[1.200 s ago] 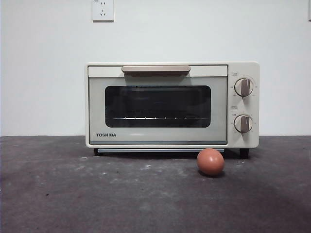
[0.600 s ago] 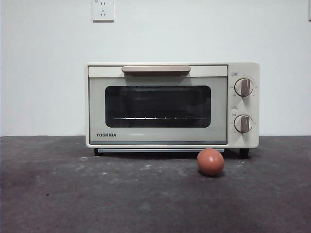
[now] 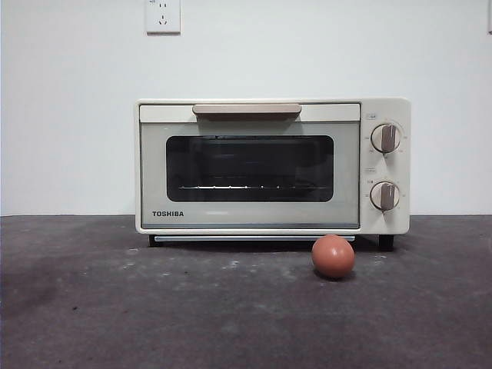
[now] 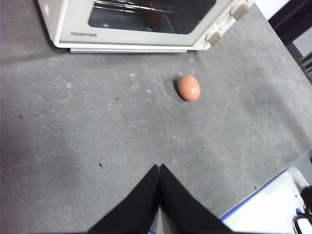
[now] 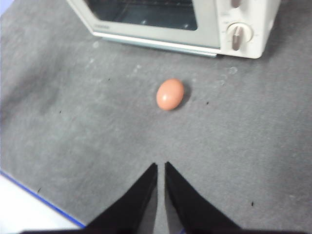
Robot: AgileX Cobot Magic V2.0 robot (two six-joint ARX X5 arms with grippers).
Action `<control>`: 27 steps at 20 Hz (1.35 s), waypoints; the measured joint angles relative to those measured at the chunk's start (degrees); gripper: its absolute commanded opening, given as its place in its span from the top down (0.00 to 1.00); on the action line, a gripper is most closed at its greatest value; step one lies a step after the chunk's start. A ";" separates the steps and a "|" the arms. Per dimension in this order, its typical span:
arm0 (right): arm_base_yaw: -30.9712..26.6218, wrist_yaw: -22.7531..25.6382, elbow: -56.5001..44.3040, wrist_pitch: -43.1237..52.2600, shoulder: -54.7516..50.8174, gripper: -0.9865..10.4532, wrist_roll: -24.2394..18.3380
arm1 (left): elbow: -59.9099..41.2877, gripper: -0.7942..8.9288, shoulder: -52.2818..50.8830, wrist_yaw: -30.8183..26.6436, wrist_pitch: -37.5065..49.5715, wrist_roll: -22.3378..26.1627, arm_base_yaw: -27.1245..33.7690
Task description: Eggoven
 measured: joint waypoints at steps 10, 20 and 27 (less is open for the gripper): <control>1.68 0.37 0.00 1.77 4.70 0.58 3.06 | 0.00 0.91 -0.07 0.07 0.00 0.35 -0.09; 16.28 9.29 0.02 20.31 26.45 0.58 13.00 | 0.00 0.91 -0.07 0.07 1.49 0.35 -0.09; 24.11 20.79 0.07 34.25 43.76 0.58 19.02 | 0.00 0.91 -0.07 0.07 1.51 0.35 -0.09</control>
